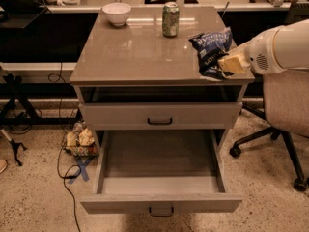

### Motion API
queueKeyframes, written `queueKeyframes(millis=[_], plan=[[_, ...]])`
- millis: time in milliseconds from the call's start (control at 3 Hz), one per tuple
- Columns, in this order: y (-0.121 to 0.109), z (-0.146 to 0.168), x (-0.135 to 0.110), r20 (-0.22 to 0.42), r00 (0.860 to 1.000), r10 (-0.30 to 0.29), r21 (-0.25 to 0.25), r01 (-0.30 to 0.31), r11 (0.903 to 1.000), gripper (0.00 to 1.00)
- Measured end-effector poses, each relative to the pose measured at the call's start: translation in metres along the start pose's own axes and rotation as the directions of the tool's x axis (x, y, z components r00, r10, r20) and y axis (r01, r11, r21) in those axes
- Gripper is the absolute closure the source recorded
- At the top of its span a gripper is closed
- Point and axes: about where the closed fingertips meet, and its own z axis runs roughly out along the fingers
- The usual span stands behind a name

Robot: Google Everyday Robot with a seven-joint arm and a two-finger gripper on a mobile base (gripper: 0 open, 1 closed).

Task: Place blue chip bag into middle drawer

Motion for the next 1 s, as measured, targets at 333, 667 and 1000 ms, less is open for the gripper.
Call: queueKeyframes(millis=[333,667,1000], plan=[[0.006,-0.012,0.070,-0.120,0.988,0.094,-0.027,-0.098,0.9948,1.00],[0.018,-0.021,0.133,-0.226,0.959,0.170,-0.044,-0.185,0.9818,1.00],[0.049,-0.004,0.224,-0.384,0.889,0.251,-0.063,-0.297,0.9528,1.00]])
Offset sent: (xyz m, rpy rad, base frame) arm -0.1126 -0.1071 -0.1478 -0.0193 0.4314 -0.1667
